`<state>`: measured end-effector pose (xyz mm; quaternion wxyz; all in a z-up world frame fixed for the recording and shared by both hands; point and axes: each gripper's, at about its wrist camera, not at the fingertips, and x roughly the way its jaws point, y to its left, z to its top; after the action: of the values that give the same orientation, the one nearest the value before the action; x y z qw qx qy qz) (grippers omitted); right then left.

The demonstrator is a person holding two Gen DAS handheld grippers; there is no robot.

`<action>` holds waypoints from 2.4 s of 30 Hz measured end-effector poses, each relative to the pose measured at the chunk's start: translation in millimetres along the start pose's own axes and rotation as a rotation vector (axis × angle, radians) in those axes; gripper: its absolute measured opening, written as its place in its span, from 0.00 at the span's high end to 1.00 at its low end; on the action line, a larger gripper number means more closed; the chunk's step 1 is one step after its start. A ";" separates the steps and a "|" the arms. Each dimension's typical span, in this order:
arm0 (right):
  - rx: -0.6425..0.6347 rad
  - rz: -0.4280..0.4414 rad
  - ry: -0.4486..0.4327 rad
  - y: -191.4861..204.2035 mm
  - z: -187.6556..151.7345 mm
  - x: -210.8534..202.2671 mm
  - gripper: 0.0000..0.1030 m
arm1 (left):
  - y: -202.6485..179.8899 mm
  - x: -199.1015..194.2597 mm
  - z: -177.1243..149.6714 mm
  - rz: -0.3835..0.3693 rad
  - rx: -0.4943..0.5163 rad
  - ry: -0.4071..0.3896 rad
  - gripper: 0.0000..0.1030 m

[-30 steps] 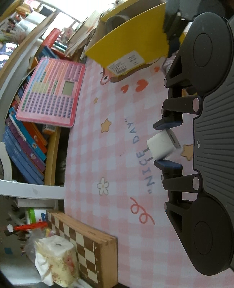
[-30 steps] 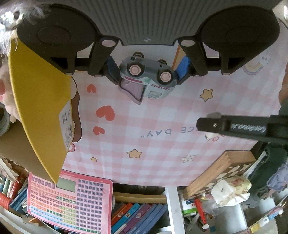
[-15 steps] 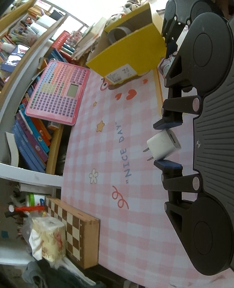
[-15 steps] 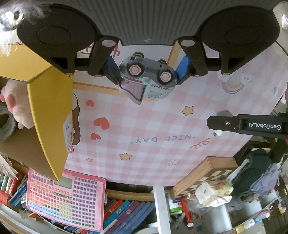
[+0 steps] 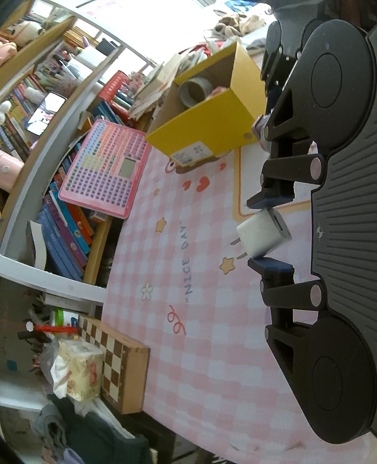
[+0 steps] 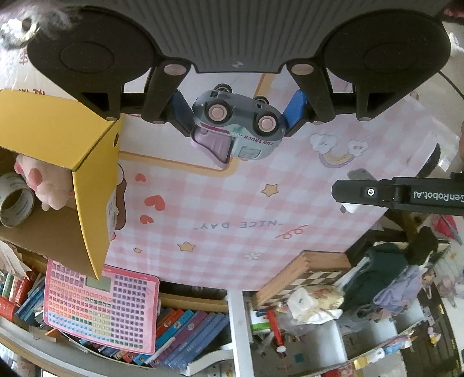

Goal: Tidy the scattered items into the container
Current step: 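Lift and carry the toy car and charger toward the yellow box with both tools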

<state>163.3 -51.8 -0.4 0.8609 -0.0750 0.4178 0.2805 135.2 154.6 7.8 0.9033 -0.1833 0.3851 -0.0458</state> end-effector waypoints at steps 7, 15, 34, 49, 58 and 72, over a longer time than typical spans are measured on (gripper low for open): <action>0.000 0.003 0.009 10.5 -18.0 -17.5 0.38 | -0.4 -19.9 -20.5 -0.022 -0.021 0.002 0.66; 0.018 -0.005 -0.003 17.7 -32.6 -35.4 0.38 | -1.5 -38.1 -42.9 -0.055 -0.062 0.010 0.66; 0.102 -0.112 -0.032 11.7 -77.7 -89.3 0.38 | -25.3 -61.0 -63.7 -0.153 -0.032 0.014 0.66; 0.197 -0.192 -0.027 -4.0 -109.0 -117.2 0.38 | -57.2 -56.4 -78.9 -0.227 0.049 0.056 0.66; 0.256 -0.232 -0.038 -24.3 -118.9 -128.3 0.38 | -71.7 -49.3 -78.3 -0.243 0.076 0.073 0.66; 0.311 -0.290 -0.022 -63.4 -126.5 -138.1 0.38 | -110.1 -19.1 -70.2 -0.292 0.124 0.118 0.66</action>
<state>44.1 -208.6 17.1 0.8980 0.0024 0.4314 0.0864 78.3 35.9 16.4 0.8724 -0.1781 0.4032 -0.2110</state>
